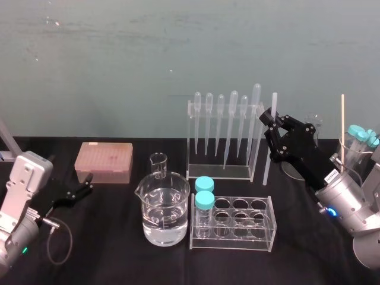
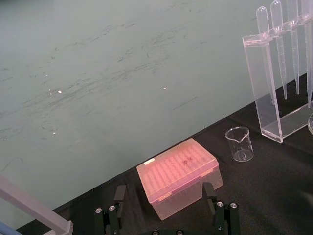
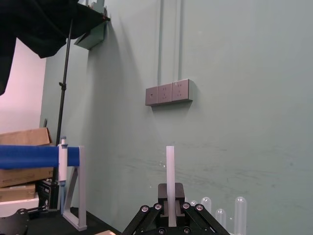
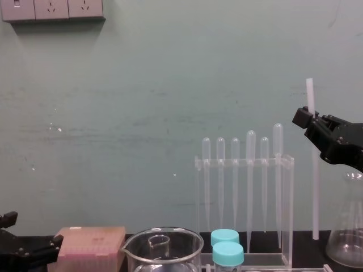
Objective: Pick up the stirring rod with one hand, then place it down.
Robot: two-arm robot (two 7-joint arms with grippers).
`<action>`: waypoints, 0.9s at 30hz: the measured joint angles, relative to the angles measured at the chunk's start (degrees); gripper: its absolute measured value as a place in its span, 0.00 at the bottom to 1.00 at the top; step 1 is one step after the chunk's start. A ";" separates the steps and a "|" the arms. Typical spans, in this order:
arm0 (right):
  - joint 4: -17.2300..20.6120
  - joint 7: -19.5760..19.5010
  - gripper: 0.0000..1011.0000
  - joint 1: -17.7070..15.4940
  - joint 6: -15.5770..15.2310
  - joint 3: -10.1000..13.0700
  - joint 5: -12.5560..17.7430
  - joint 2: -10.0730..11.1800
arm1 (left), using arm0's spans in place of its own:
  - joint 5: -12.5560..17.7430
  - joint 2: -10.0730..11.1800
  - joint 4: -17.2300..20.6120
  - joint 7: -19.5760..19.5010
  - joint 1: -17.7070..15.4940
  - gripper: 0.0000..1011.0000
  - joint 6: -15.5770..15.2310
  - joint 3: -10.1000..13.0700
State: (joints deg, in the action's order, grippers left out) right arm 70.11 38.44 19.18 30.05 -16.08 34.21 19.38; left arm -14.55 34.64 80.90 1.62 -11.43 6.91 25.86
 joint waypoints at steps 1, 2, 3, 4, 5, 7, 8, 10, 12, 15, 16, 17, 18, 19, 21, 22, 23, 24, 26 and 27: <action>0.00 0.00 0.07 0.00 0.00 0.00 0.00 0.00 | 0.00 0.00 0.00 0.00 0.00 0.99 0.00 0.00; 0.00 0.00 0.07 0.00 0.00 0.00 0.00 0.00 | 0.00 0.00 0.00 0.00 0.00 0.99 0.00 0.00; 0.00 0.00 0.07 0.00 0.00 0.00 0.00 0.00 | 0.00 0.00 0.00 0.00 0.00 0.99 0.00 0.00; 0.00 0.00 0.07 0.00 0.00 0.00 0.00 0.00 | 0.00 0.00 0.00 0.00 0.00 0.99 0.00 0.00; 0.00 0.00 0.07 0.00 0.00 0.00 0.00 0.00 | 0.00 0.00 0.00 0.00 0.00 0.99 0.00 0.00; 0.00 0.00 0.07 0.00 0.00 0.00 0.00 0.00 | 0.00 0.00 0.00 0.00 0.00 0.99 0.00 0.00; 0.00 0.00 0.07 0.00 0.00 0.00 0.00 0.00 | 0.01 0.00 0.00 0.00 0.00 0.99 0.00 0.00; 0.00 0.00 0.07 0.00 0.00 0.00 0.00 0.00 | 0.01 0.00 0.00 0.00 0.00 0.99 0.00 0.00; 0.00 0.00 0.07 0.00 0.00 0.00 0.00 0.00 | 0.00 0.00 0.00 0.00 0.00 0.99 0.00 0.00; 0.00 0.00 0.07 0.00 0.00 0.00 0.00 0.00 | 0.00 0.00 0.00 0.00 0.00 0.99 0.00 0.00; 0.00 0.00 0.07 0.00 0.00 0.00 0.00 0.00 | 0.00 0.00 0.00 0.00 0.00 0.99 0.00 0.00; 0.00 0.00 0.07 0.00 0.00 0.00 0.00 0.00 | 0.00 0.00 0.00 0.00 0.00 0.99 0.00 0.00; 0.00 0.00 0.07 0.00 0.00 0.00 0.00 0.00 | 0.01 0.00 0.00 0.00 0.00 0.99 0.00 0.00; 0.00 0.00 0.07 0.00 0.00 0.00 0.00 0.00 | 0.00 0.00 0.00 0.00 0.00 0.99 0.00 0.00; 0.00 0.00 0.07 0.00 0.00 0.00 0.00 0.00 | 0.00 0.00 0.00 0.00 0.00 0.99 0.00 0.00; 0.00 0.00 0.07 0.00 0.00 0.00 0.00 0.00 | 0.00 0.00 0.00 0.00 0.00 0.99 0.00 0.00; 0.00 0.00 0.07 0.00 0.00 0.00 0.00 0.00 | 0.00 0.00 0.00 0.00 0.00 0.99 0.00 0.00; 0.01 0.00 0.07 -0.04 -0.03 0.07 -0.06 -0.01 | 0.00 0.00 0.00 0.00 0.00 0.99 0.00 0.00; 0.40 0.00 0.07 -0.24 -0.26 0.24 -0.43 0.03 | 0.00 0.00 0.00 0.00 0.00 0.99 0.00 0.00; 0.61 -0.01 0.07 -0.35 -0.45 0.33 -0.54 0.08 | 0.00 0.00 0.00 0.00 0.00 0.99 0.00 0.00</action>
State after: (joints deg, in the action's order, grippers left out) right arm 70.72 38.43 18.83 29.60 -15.76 33.67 19.46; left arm -14.55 34.64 80.90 1.62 -11.43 6.91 25.86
